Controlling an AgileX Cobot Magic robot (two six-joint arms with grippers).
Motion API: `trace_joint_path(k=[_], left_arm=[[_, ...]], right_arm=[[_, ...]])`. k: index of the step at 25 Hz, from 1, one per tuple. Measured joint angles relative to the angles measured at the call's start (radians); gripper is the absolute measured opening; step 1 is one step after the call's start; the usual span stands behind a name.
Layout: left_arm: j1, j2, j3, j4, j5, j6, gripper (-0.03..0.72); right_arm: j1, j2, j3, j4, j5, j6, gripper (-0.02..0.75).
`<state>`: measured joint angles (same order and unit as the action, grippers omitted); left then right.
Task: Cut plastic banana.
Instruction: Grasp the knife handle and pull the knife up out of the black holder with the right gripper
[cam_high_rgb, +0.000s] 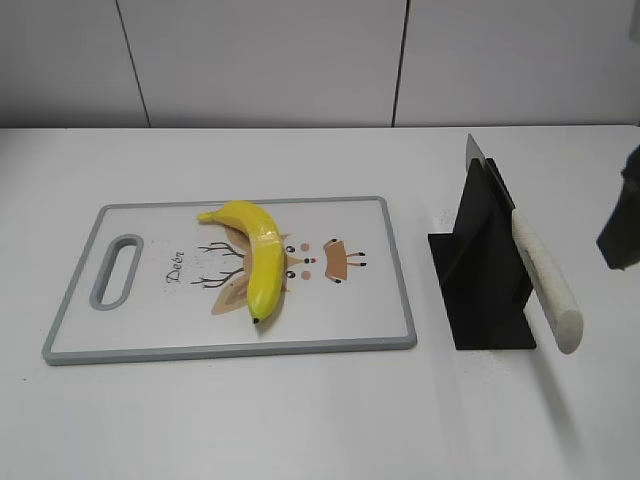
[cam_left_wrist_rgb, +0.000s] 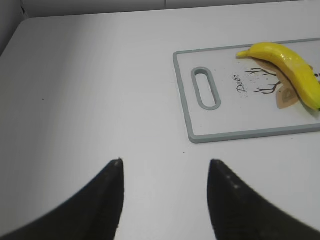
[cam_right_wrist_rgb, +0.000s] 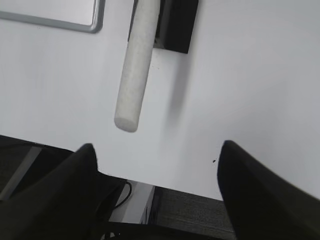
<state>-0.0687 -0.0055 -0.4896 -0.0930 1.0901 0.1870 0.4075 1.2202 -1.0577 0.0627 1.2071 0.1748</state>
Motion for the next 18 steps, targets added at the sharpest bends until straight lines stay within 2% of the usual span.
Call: trace_joint_path(k=[7, 18], left_arm=[[0.000, 0.000, 0.000, 0.000, 0.000, 0.000, 0.499], [0.000, 0.000, 0.000, 0.000, 0.000, 0.000, 0.499]], right_arm=[[0.000, 0.182, -0.074, 0.014, -0.085, 0.010, 0.570], [0.000, 0.397, -0.079, 0.015, -0.122, 0.050, 0.570]])
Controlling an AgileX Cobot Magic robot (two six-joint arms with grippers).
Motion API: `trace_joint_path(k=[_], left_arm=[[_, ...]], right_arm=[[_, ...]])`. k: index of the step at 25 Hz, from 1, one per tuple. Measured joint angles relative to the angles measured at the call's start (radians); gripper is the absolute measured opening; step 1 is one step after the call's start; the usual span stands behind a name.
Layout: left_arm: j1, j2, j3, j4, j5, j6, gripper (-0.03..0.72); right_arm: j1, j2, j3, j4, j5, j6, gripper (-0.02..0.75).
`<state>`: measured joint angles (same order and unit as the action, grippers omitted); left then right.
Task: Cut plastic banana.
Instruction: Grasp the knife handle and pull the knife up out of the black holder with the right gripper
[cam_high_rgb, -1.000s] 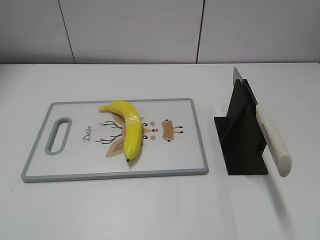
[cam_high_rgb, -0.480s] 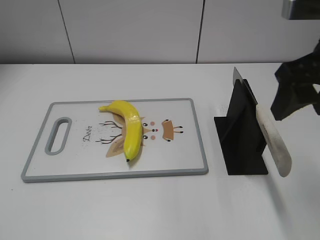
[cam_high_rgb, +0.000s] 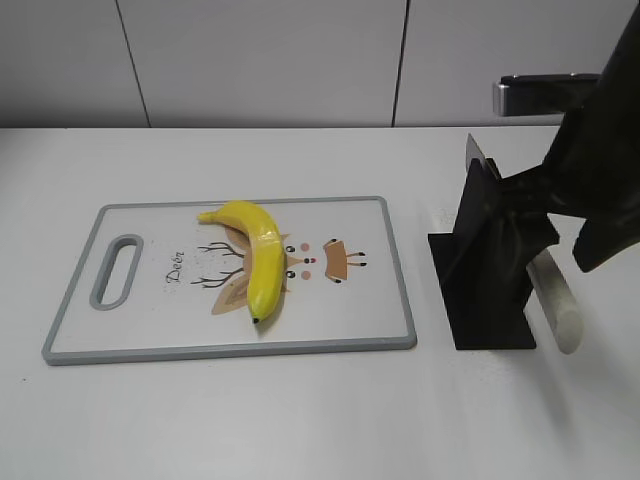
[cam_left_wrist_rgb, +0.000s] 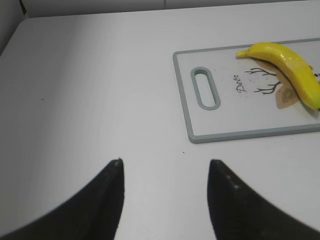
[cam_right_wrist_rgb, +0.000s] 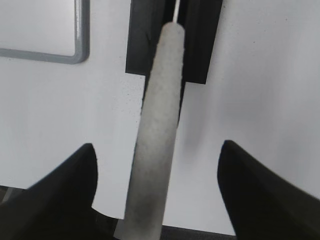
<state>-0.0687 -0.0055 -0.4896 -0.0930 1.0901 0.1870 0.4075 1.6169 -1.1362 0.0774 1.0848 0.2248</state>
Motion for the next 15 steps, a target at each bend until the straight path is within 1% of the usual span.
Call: trace_joint_path(k=[6, 8, 12, 15], left_arm=[[0.000, 0.000, 0.000, 0.000, 0.000, 0.000, 0.499], [0.000, 0.000, 0.000, 0.000, 0.000, 0.000, 0.499], [0.000, 0.000, 0.000, 0.000, 0.000, 0.000, 0.499], [0.000, 0.000, 0.000, 0.000, 0.000, 0.000, 0.499]], right_arm=[[0.000, 0.072, 0.000, 0.002, -0.010, 0.041, 0.567], [0.000, 0.086, 0.000, 0.007, -0.010, 0.066, 0.545], [0.000, 0.094, 0.000, 0.025, -0.010, 0.078, 0.441], [0.000, 0.094, 0.000, 0.036, 0.011, 0.083, 0.295]])
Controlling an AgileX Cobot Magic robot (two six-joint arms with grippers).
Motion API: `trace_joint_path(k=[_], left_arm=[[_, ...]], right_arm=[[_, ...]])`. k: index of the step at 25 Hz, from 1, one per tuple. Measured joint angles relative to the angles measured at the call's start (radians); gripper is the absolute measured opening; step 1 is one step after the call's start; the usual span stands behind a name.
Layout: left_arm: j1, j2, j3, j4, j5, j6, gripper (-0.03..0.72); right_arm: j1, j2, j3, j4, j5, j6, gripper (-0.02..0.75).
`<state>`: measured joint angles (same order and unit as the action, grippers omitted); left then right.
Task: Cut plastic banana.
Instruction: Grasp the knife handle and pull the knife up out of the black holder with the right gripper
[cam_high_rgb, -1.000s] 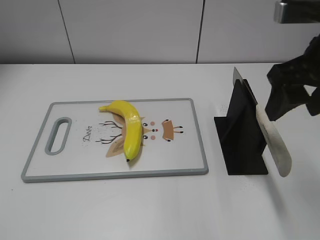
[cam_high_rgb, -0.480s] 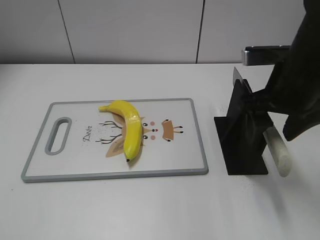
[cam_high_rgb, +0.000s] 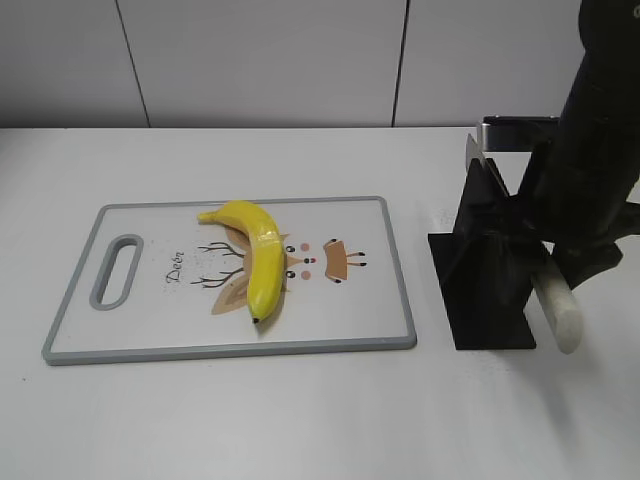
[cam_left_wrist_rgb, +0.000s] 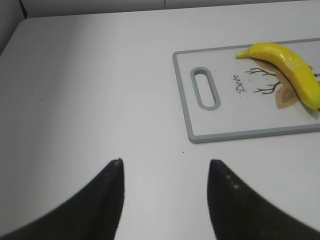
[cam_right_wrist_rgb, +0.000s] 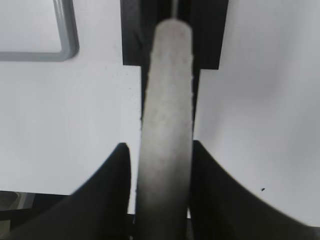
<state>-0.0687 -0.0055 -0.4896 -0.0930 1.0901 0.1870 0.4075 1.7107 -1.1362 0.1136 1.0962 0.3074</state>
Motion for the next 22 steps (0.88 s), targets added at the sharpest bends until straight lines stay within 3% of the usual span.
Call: trace_joint_path(k=[2, 22], left_arm=[[0.000, 0.000, 0.000, 0.000, 0.000, 0.000, 0.499], [0.000, 0.000, 0.000, 0.000, 0.000, 0.000, 0.499]], right_arm=[[0.000, 0.000, 0.000, 0.010, 0.014, 0.004, 0.162], [0.000, -0.058, -0.047, 0.021, 0.047, 0.014, 0.165]])
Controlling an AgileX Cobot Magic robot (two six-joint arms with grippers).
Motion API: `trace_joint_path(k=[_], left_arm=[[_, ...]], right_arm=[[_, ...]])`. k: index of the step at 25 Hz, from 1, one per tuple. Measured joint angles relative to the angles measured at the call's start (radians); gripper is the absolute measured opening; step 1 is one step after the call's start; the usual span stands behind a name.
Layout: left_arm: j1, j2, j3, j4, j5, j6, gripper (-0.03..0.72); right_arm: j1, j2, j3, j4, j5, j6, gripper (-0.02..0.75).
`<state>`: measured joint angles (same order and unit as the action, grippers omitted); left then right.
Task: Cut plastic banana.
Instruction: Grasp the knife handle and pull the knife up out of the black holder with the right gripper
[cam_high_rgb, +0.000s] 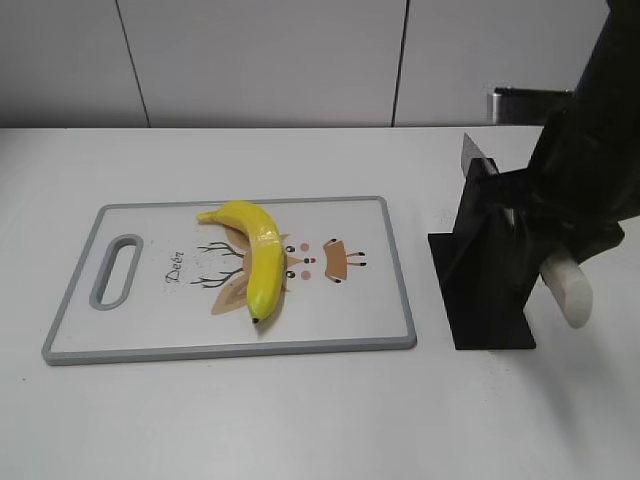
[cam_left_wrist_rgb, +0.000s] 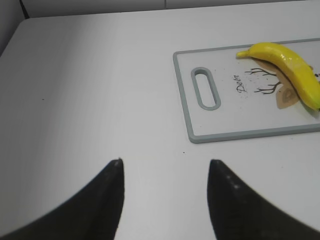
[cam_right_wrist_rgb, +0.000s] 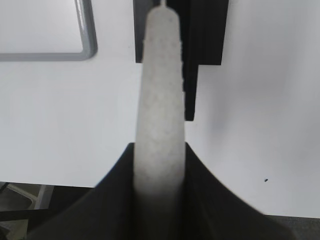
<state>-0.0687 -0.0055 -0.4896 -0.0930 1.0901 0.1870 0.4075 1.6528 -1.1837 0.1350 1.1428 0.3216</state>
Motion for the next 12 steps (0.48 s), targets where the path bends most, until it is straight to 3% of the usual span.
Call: trace_joint_path(k=[12], left_arm=[[0.000, 0.000, 0.000, 0.000, 0.000, 0.000, 0.499]], right_arm=[[0.000, -0.062, -0.197, -0.079, 0.074, -0.001, 0.166]])
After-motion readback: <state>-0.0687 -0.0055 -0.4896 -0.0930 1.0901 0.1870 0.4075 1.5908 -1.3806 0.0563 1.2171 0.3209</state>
